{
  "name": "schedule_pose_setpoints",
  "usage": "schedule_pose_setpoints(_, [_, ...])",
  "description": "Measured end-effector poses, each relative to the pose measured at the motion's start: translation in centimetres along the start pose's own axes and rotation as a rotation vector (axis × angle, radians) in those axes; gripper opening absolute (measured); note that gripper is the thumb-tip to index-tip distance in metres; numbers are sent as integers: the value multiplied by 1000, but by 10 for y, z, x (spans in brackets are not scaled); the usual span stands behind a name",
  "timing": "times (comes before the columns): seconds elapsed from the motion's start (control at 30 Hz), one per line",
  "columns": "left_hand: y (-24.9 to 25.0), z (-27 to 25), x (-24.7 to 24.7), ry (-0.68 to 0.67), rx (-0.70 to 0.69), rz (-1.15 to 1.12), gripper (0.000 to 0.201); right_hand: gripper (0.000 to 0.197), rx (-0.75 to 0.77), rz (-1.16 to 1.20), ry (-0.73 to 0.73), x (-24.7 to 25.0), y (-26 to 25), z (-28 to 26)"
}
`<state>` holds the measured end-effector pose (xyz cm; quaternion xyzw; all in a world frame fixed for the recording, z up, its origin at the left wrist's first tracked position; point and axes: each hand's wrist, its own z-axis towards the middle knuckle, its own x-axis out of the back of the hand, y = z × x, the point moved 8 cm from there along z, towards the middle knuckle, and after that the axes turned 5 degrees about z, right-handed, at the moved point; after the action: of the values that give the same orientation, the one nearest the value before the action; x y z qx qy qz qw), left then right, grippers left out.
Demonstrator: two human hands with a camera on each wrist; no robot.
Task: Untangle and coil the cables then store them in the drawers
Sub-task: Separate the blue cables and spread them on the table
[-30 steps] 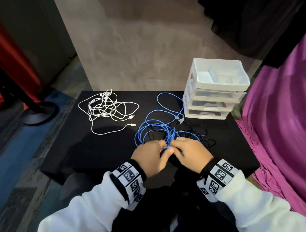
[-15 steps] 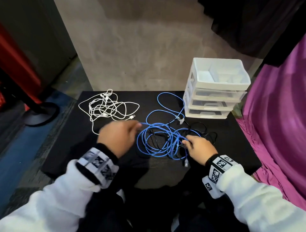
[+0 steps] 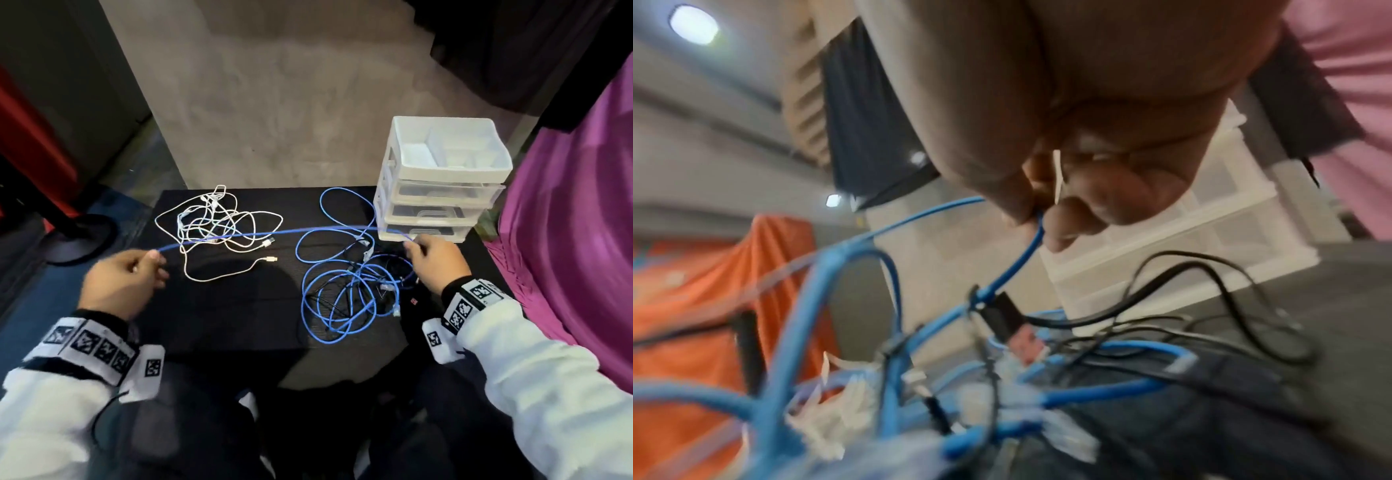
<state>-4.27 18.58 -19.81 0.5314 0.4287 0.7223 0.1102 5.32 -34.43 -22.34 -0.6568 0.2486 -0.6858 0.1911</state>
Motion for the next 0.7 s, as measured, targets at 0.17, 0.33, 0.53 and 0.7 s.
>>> schedule_pose_setpoints(0.17, [23, -32, -52, -149, -100, 370, 48, 30, -32, 704, -36, -4, -43, -17])
schedule_pose_setpoints(0.33, [158, -84, -79, -29, -639, 44, 49, 31, 269, 638, -157, -9, -96, -45])
schedule_pose_setpoints(0.53, [234, -120, -143, -192, -1048, 248, 39, 17, 468, 434, -267, -26, -123, -80])
schedule_pose_setpoints(0.7, [233, -104, -136, -272, -1114, 315, 51, 25, 503, 300, -316, -47, -100, -84])
